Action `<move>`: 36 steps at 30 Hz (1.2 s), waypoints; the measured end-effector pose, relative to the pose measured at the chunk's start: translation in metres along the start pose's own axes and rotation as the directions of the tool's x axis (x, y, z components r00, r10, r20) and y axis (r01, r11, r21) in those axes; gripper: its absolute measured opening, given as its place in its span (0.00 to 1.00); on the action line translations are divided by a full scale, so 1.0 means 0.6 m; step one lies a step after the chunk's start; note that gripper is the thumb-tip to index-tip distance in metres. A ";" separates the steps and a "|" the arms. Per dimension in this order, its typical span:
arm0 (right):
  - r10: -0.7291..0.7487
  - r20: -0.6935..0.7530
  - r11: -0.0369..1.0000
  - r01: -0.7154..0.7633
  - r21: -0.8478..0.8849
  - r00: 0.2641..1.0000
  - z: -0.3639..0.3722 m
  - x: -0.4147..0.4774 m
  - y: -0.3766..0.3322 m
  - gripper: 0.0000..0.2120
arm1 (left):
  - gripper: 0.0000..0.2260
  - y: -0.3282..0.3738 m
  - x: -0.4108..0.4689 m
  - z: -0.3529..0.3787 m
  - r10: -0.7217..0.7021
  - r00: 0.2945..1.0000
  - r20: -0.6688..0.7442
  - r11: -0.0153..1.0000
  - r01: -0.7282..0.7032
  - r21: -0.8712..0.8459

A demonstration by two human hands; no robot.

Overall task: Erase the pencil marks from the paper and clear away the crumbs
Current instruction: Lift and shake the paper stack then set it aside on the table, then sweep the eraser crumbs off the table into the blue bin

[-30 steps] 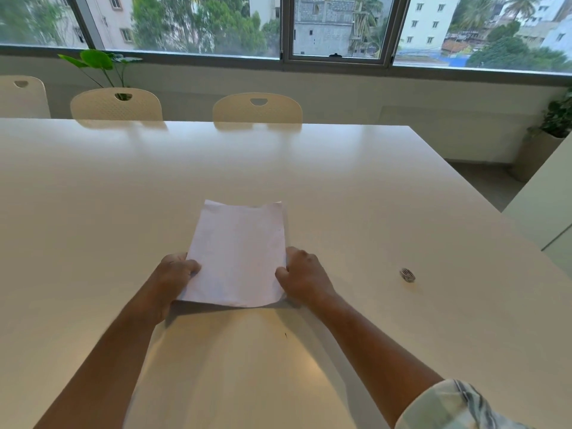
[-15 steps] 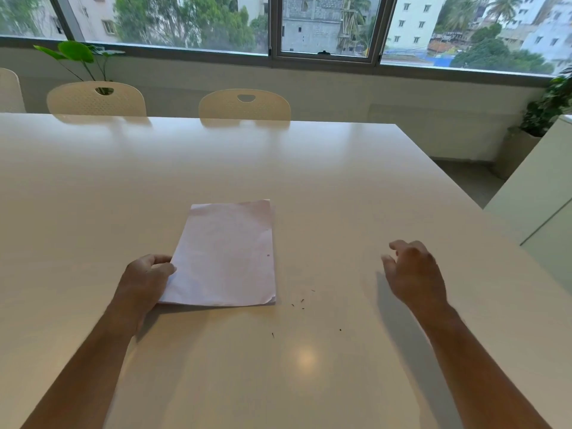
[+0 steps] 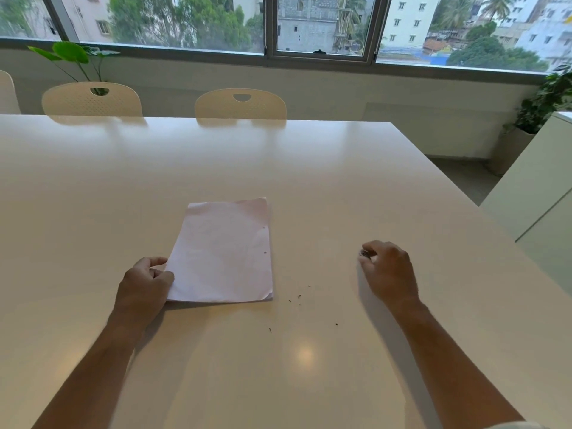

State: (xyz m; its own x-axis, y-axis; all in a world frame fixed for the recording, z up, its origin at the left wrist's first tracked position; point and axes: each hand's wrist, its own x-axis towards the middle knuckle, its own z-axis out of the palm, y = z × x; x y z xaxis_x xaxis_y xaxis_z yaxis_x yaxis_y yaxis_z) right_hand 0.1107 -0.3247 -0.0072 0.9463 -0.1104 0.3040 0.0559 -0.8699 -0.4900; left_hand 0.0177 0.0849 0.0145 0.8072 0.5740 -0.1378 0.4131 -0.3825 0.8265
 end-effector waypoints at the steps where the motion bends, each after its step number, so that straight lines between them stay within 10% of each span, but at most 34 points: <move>1: -0.016 0.000 0.999 0.016 0.036 1.000 0.009 0.006 -0.015 0.03 | 0.24 0.000 -0.002 0.001 -0.004 1.000 -0.008 1.000 0.004 -0.016; 19: -0.051 0.157 0.990 0.029 0.138 0.986 0.082 0.035 -0.085 0.20 | 0.14 -0.018 0.000 0.004 0.095 0.994 -0.061 0.995 -0.094 0.025; 26: 0.030 0.154 0.987 -0.053 0.150 0.988 -0.003 -0.062 0.003 0.12 | 0.22 -0.064 -0.069 0.029 0.571 0.811 -0.132 0.749 -0.448 0.488; 31: 0.143 0.193 0.949 -0.190 0.250 0.971 -0.074 -0.134 0.059 0.13 | 0.46 -0.093 -0.191 0.109 0.568 0.770 0.292 0.544 -0.617 0.569; 36: 0.163 0.203 0.908 -0.227 0.352 0.965 -0.130 -0.184 0.097 0.10 | 0.48 -0.082 -0.254 0.157 0.501 0.748 0.434 0.463 -0.656 0.596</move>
State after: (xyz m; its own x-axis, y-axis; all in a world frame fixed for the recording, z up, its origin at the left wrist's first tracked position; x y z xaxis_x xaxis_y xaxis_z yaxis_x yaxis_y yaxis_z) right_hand -0.0155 -0.4005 -0.0056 0.9874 -0.1506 0.0475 -0.0523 -0.5959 -0.8014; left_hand -0.0859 -0.0521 -0.0564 0.9943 -0.0763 0.0744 -0.0867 -0.9852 0.1476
